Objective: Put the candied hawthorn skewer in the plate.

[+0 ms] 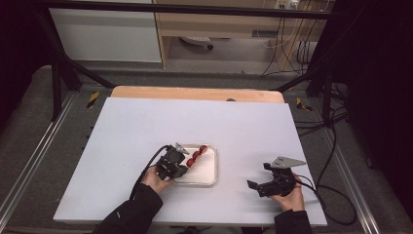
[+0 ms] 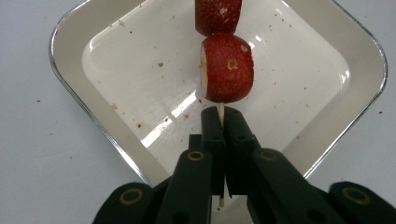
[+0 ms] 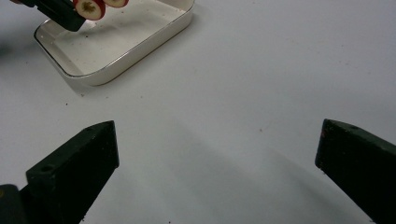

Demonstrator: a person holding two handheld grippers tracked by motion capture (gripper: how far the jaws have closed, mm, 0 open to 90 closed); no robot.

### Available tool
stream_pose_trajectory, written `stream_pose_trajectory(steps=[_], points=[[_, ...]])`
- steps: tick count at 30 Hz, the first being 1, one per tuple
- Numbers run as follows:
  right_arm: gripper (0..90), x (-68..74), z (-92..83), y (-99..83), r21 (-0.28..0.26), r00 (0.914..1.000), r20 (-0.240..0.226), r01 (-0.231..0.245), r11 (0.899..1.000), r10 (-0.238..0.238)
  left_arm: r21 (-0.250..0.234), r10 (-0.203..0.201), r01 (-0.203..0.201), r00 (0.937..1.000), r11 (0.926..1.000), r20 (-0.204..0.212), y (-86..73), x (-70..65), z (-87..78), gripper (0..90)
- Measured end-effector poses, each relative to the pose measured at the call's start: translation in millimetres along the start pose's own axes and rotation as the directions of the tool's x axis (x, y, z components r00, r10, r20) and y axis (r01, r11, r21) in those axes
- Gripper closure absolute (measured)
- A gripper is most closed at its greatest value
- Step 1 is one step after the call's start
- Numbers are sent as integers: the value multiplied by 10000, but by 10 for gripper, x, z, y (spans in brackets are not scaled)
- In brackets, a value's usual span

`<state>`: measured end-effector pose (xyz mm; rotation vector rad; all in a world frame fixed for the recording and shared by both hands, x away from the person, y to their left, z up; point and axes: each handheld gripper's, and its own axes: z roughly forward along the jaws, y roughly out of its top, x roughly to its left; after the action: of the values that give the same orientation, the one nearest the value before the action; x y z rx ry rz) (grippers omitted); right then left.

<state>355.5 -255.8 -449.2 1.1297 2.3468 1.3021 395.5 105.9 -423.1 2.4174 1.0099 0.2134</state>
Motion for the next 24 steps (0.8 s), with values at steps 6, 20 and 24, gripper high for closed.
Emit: stream_pose_trajectory(steps=[6,20,24], points=[[1,0,1,1,-23,10000,14,-32,10000,32,181,2,3,9997,9998,-238,-4,-16,29,879],[1,1,4,1,-42,10000,1,-44,10000,44,119,80,-77,9997,9999,-236,-14,8,5,785],[2,1,3,4,-74,9999,-27,-98,9999,98,-551,120,-113,9999,9984,112,-47,47,-93,652]])
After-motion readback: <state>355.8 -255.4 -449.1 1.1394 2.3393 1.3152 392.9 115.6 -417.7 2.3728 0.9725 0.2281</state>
